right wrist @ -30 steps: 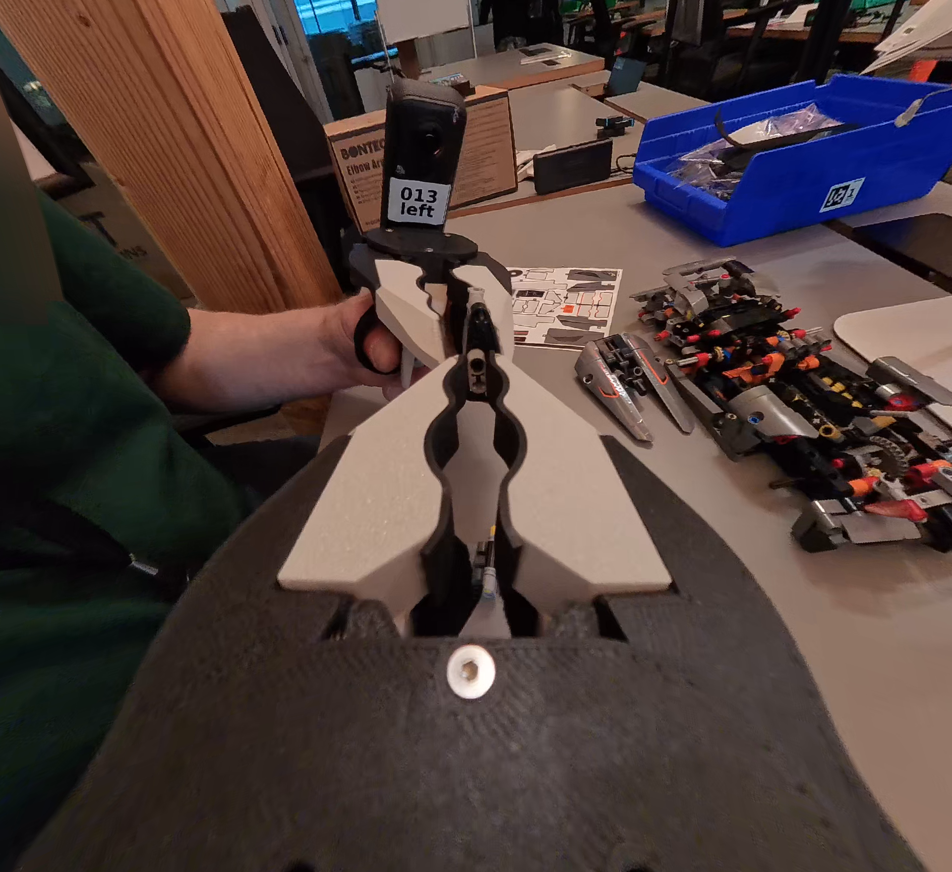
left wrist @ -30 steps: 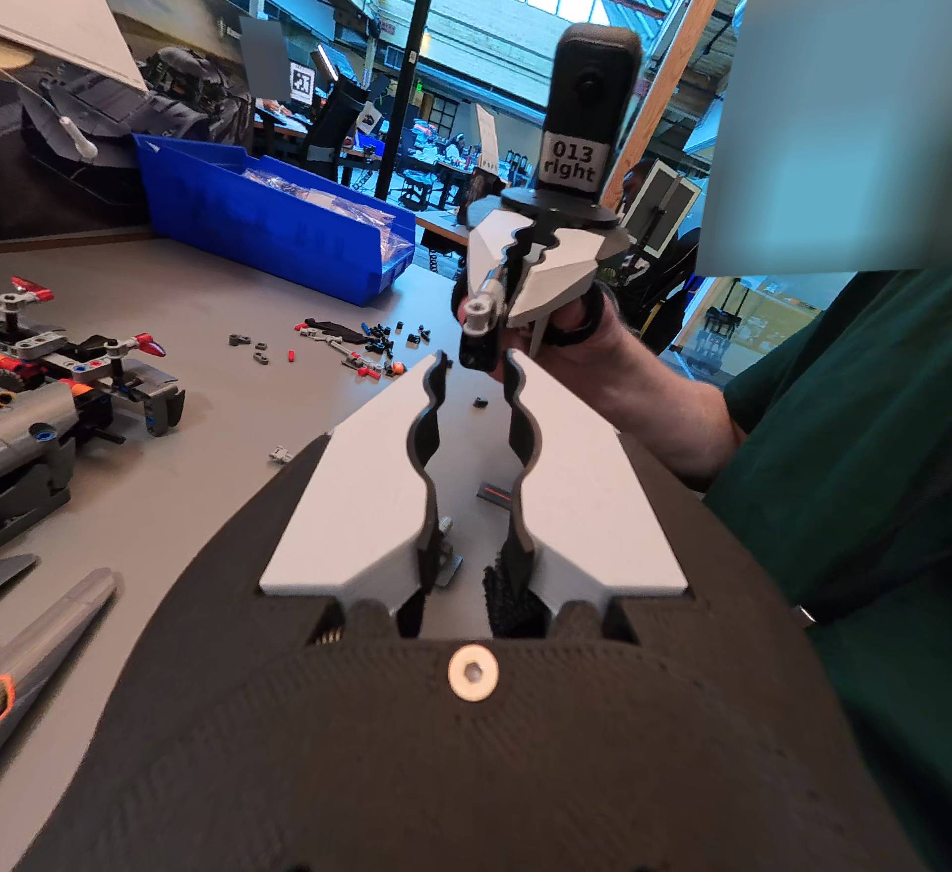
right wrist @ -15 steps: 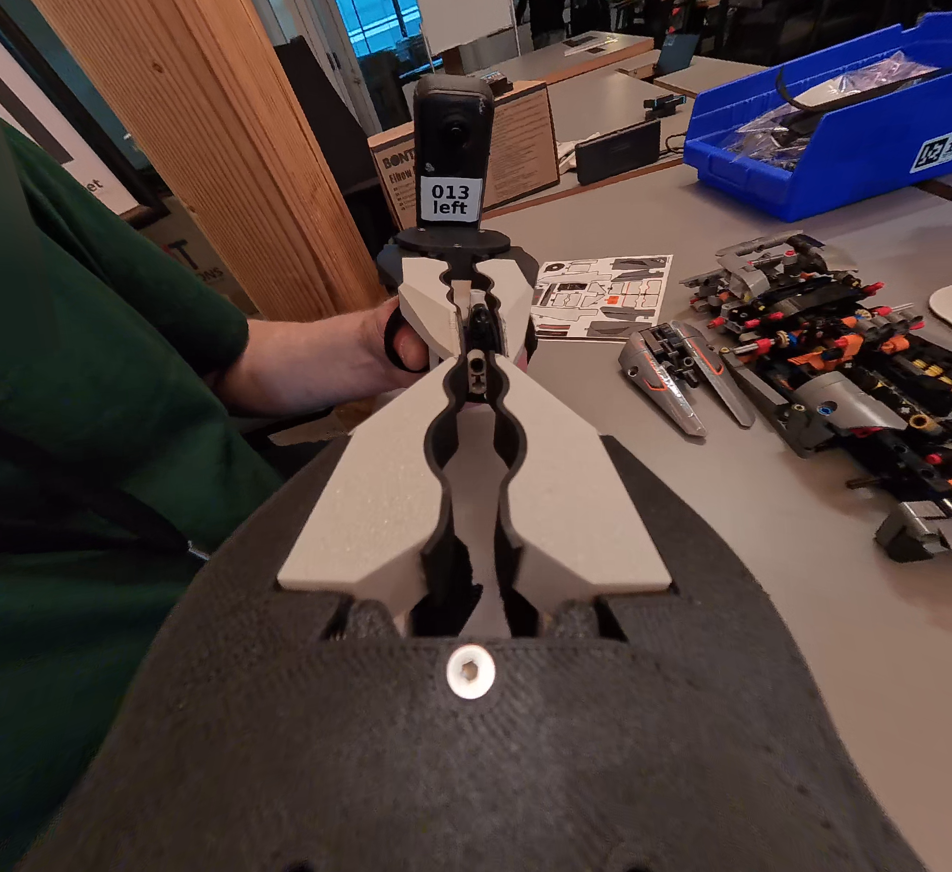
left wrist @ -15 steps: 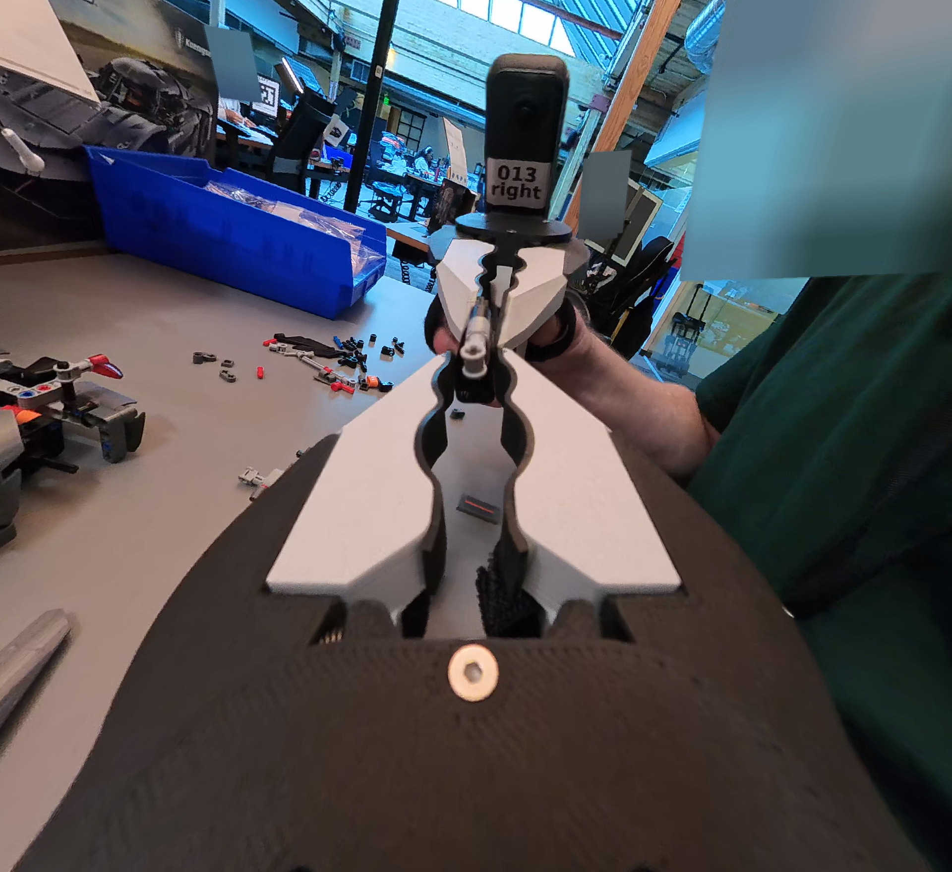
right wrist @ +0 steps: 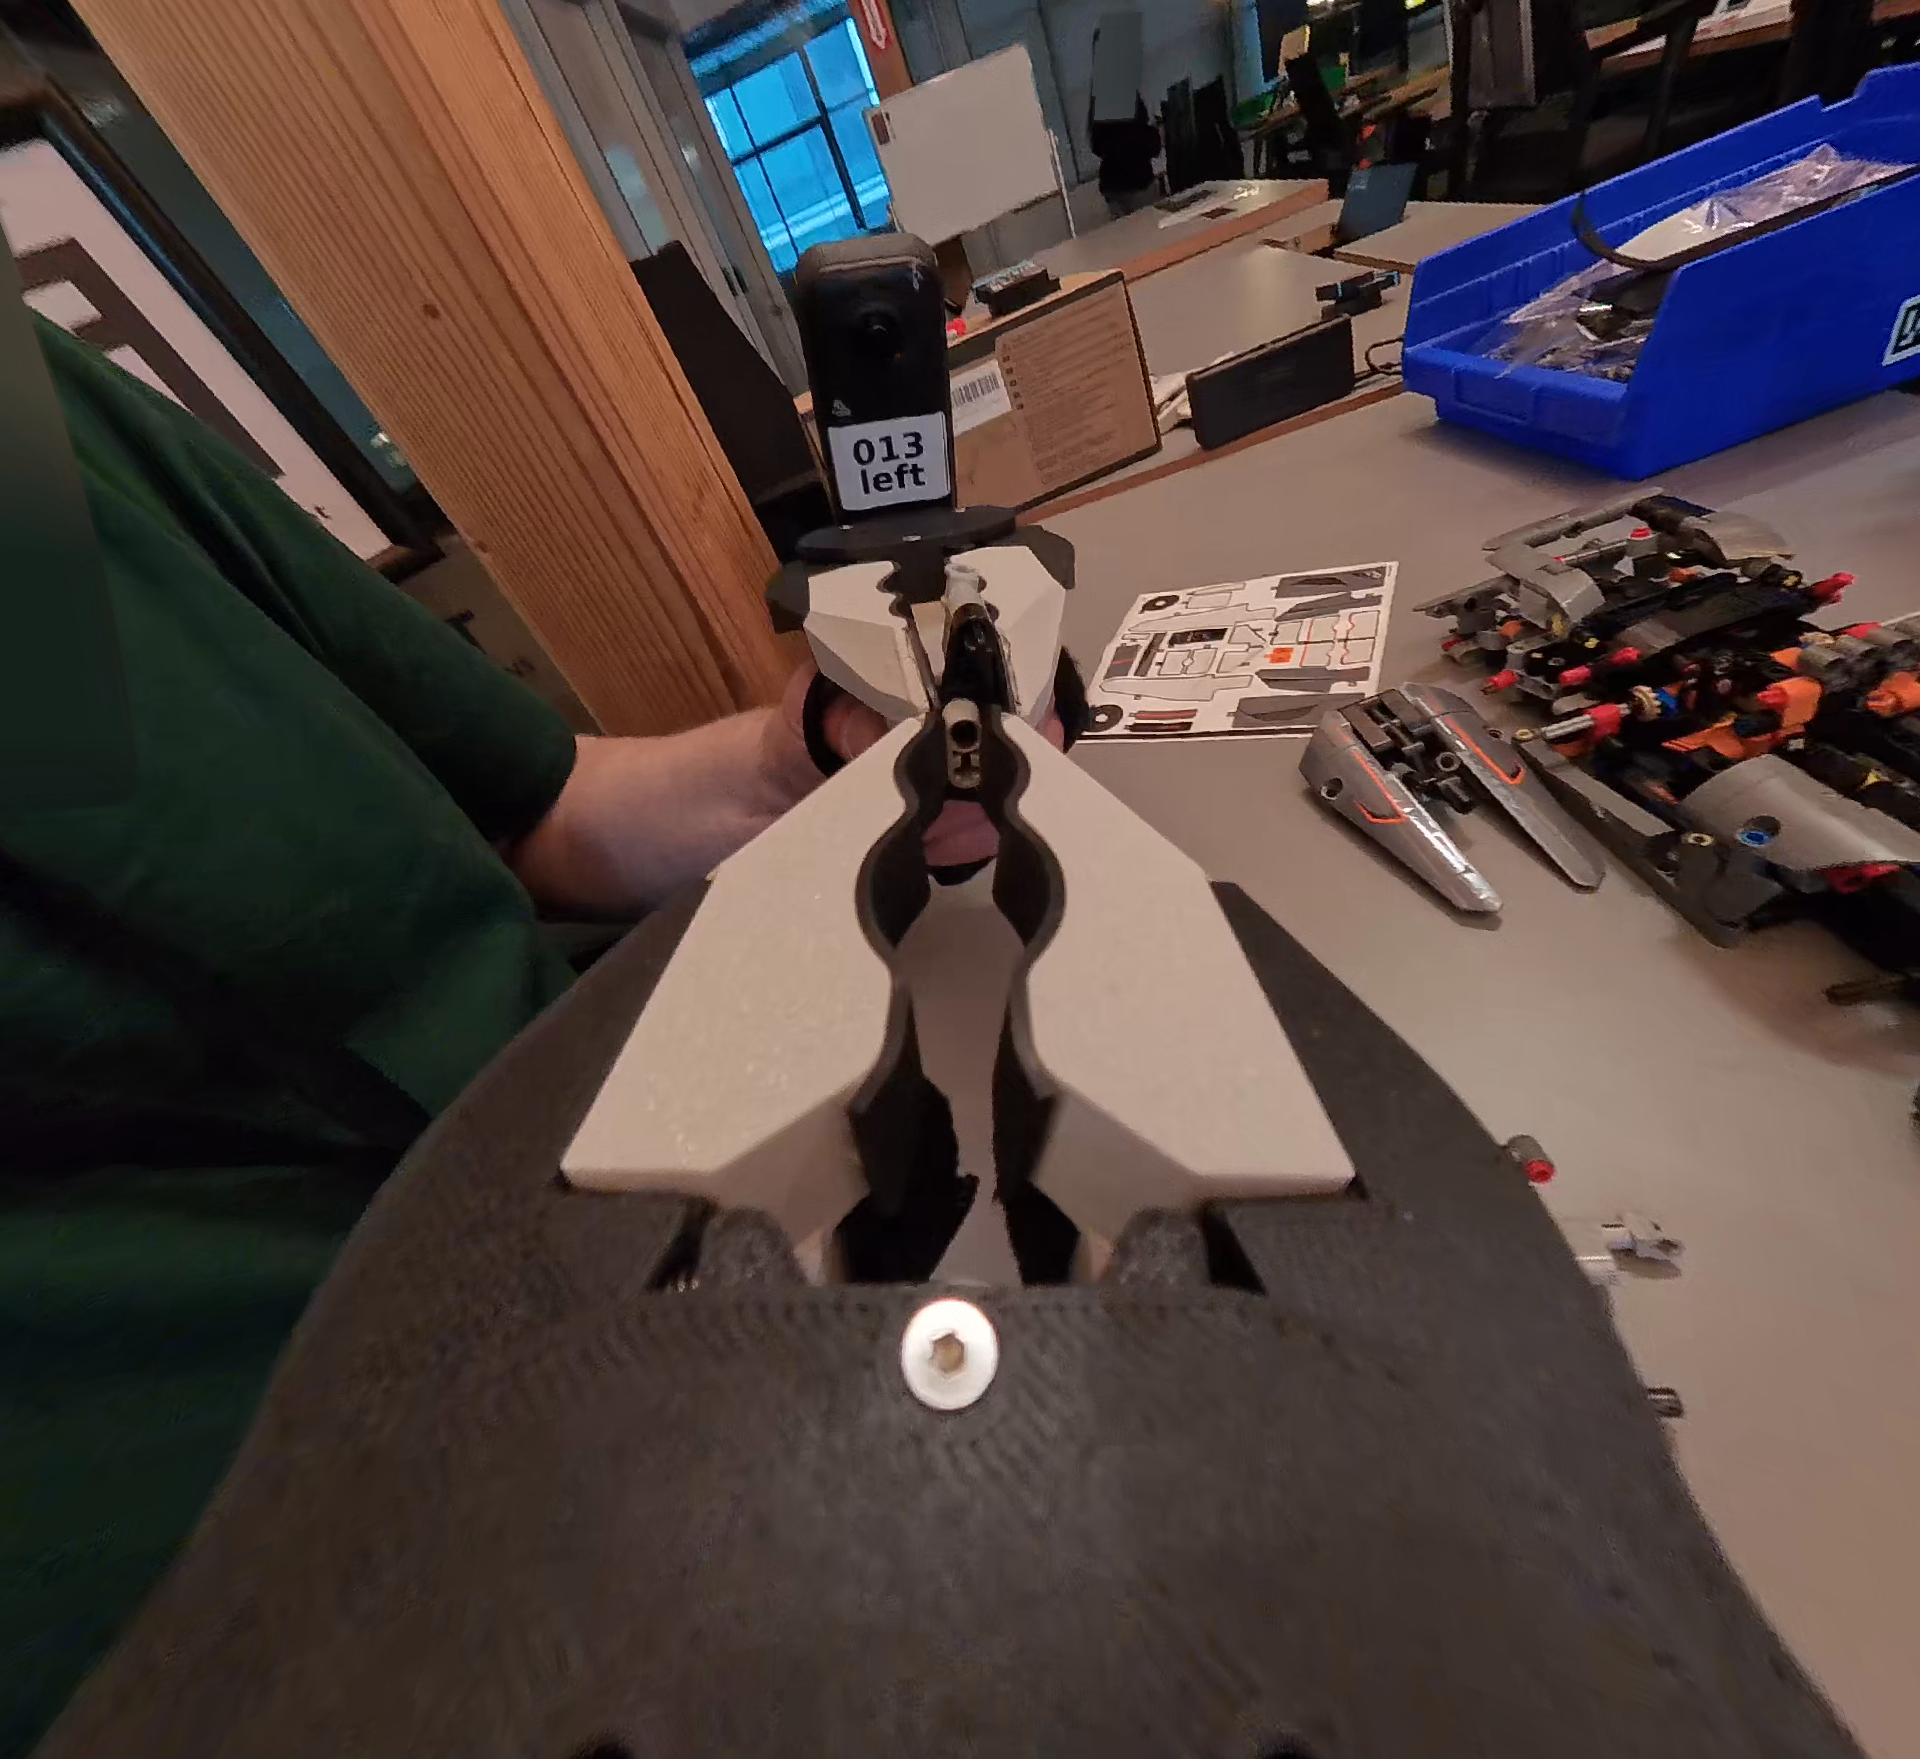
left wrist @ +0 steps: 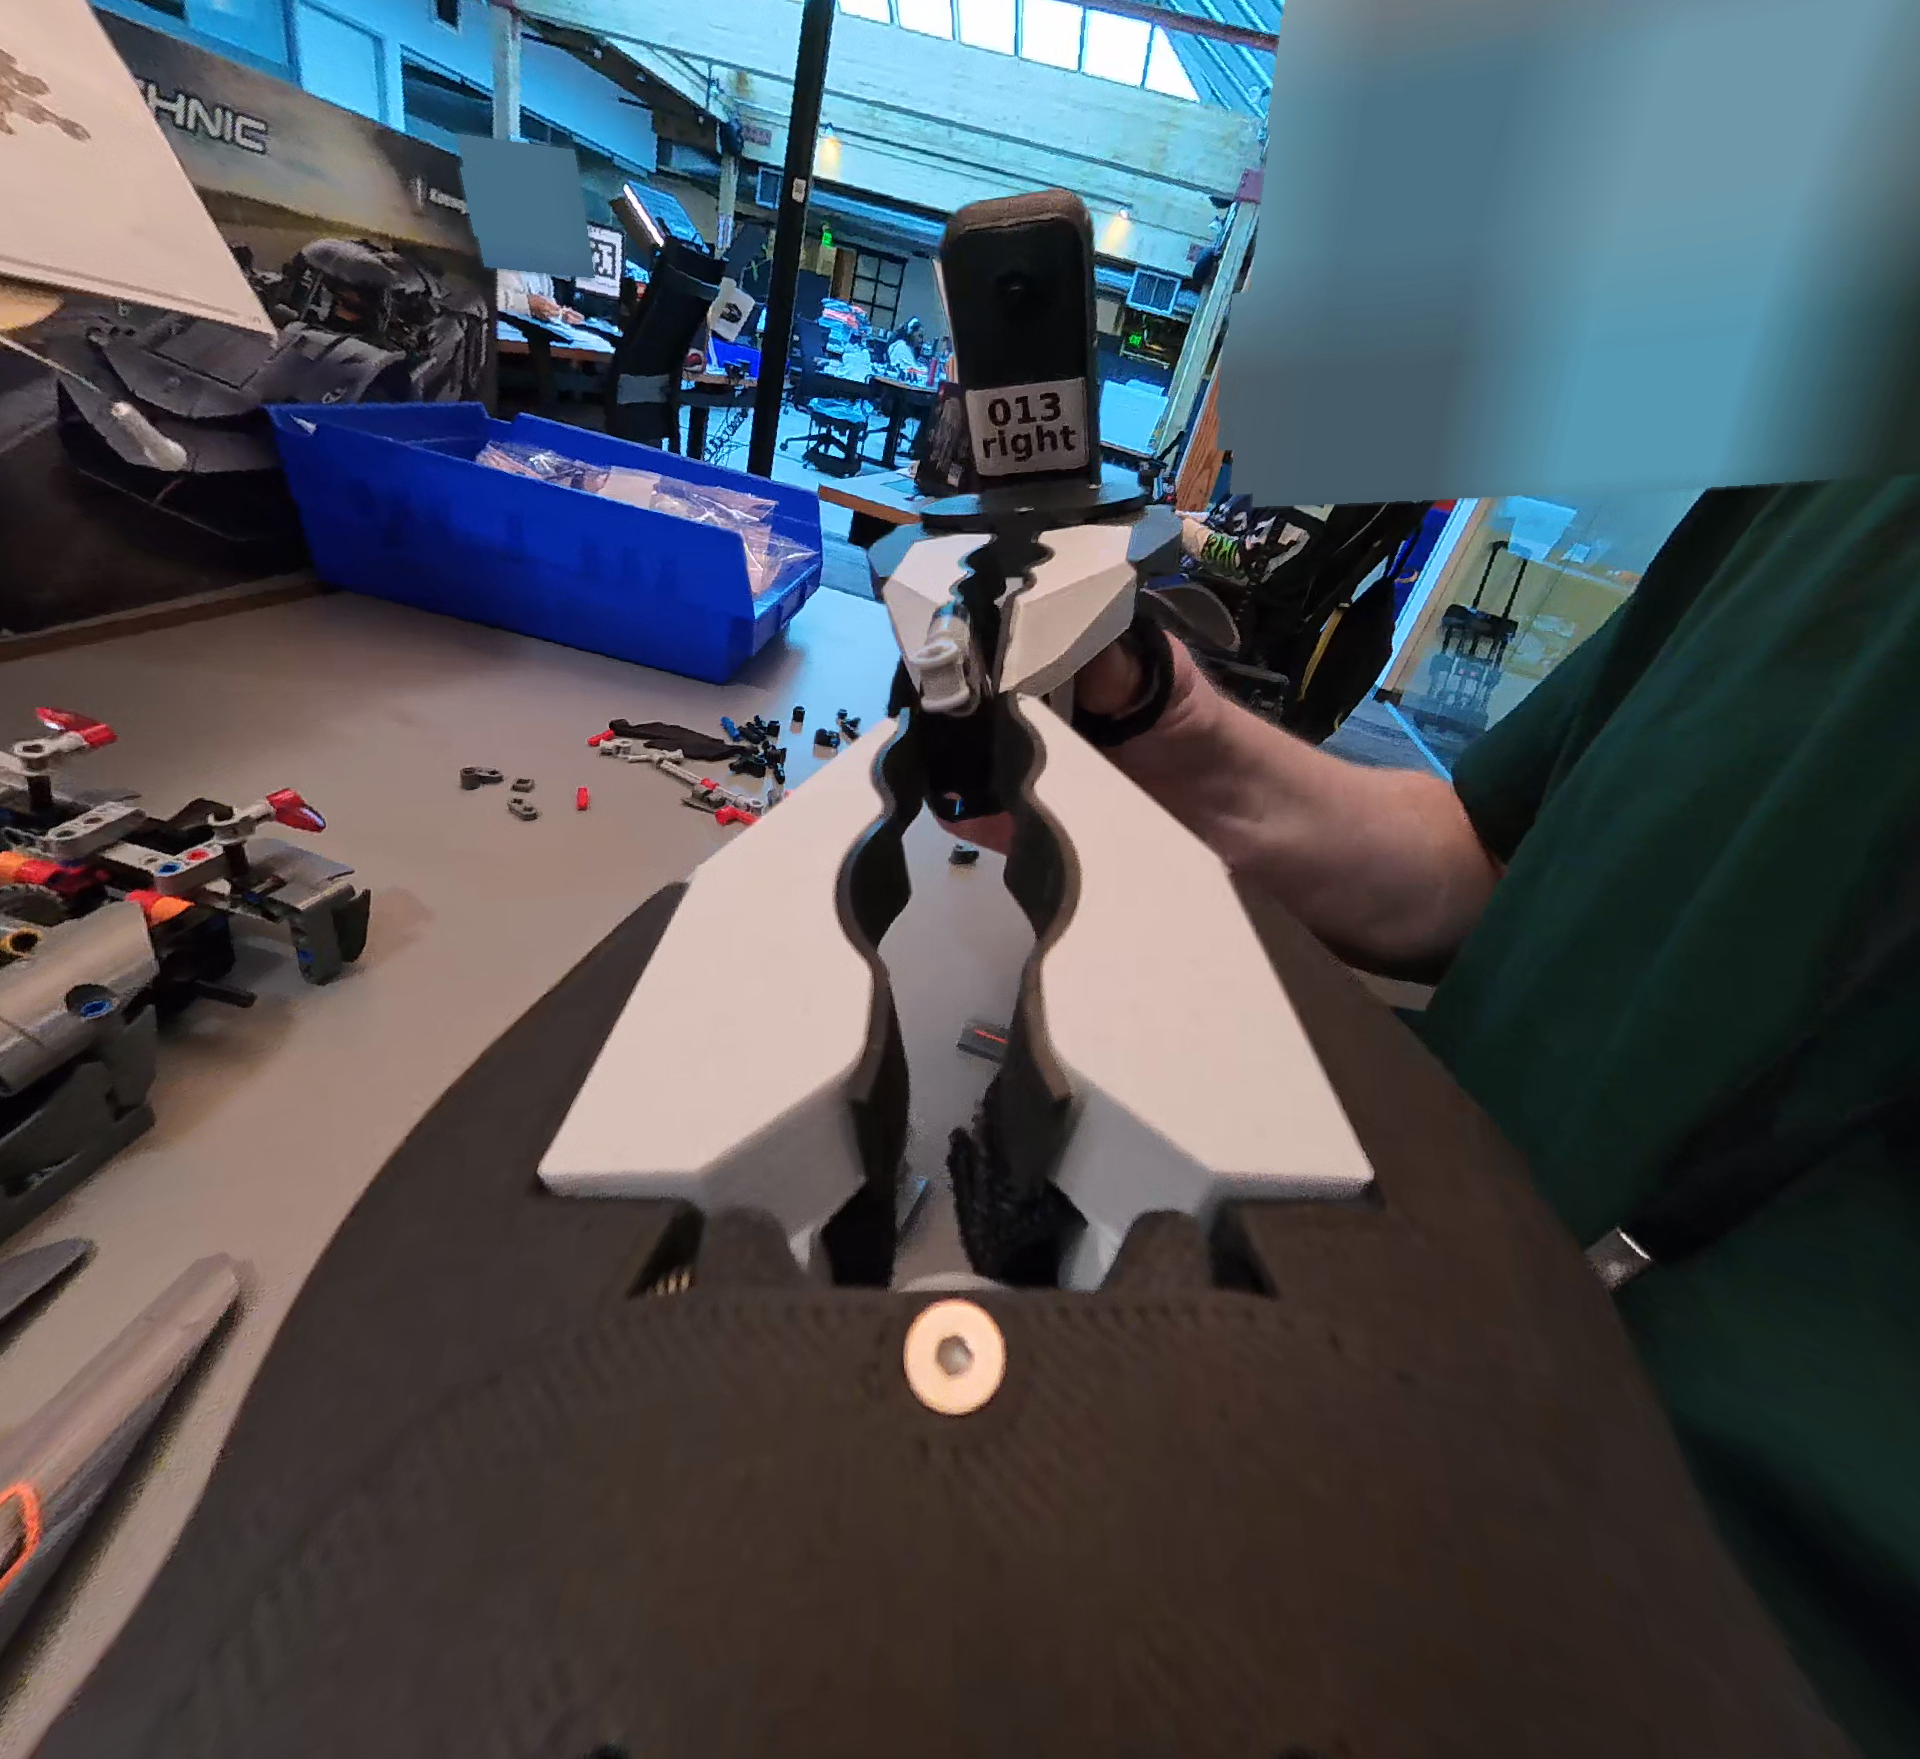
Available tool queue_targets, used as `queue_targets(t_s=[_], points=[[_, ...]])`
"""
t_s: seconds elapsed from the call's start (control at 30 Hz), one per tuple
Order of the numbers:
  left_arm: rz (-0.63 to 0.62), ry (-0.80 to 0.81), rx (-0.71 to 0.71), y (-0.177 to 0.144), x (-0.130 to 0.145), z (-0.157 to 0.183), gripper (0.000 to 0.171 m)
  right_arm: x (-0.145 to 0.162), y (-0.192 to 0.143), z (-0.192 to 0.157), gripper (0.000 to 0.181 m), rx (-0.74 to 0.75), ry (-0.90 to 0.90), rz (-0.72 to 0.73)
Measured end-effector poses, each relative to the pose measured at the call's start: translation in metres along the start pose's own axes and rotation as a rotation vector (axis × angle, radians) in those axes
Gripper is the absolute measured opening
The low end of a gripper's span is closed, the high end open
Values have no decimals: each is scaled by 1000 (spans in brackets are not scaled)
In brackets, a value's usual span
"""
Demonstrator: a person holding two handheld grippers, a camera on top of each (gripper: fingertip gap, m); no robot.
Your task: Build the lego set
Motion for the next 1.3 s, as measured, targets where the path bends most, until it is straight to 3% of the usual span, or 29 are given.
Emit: queue_targets(t_s=[0.2,0.27,0.3,0.33,0.4,0.53,0.73,0.83,0.93,1.1,1.17,1.3], points=[[13,-36,-15,5,-2,1,12,0,-13,3,5,-31,72,97],[229,-156,-50,-29,-30,-18,10,-5,-49,18,4,21,130,198],[230,-103,-120,-45,-34,-28,9,2,-55,21,4,53,123,154],[66,-49,-162,-35,-14,-30,12,10,-48,16,5,58,94,86],[26,-92,-87,-13,1,-18,12,16,-36,7,5,56,64,14],[83,-211,-42,-19,3,-29,12,38,-47,22,5,128,113,-98],[149,-339,11,-18,12,-35,11,90,-61,39,5,281,113,-420],[145,-322,19,-16,18,-35,12,107,-60,42,6,309,133,-506],[93,-236,0,-13,22,-30,12,115,-60,45,27,330,154,-550],[96,-138,-9,-15,17,-26,12,86,-59,41,21,388,70,-457],[92,-74,-24,-14,14,-24,12,59,-49,26,15,349,-5,-357],[155,-35,17,-10,1,-17,12,18,-19,0,27,207,-24,-166]])
Point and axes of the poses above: each gripper's, where its closed fingertips meet, y out along the fingers, x out of its underside, z = x × y across the jaws, the point moved 4 cm from there along -y, back along the fingers, and after that the axes turned 2 degrees about -x, right-handed, at the moved point
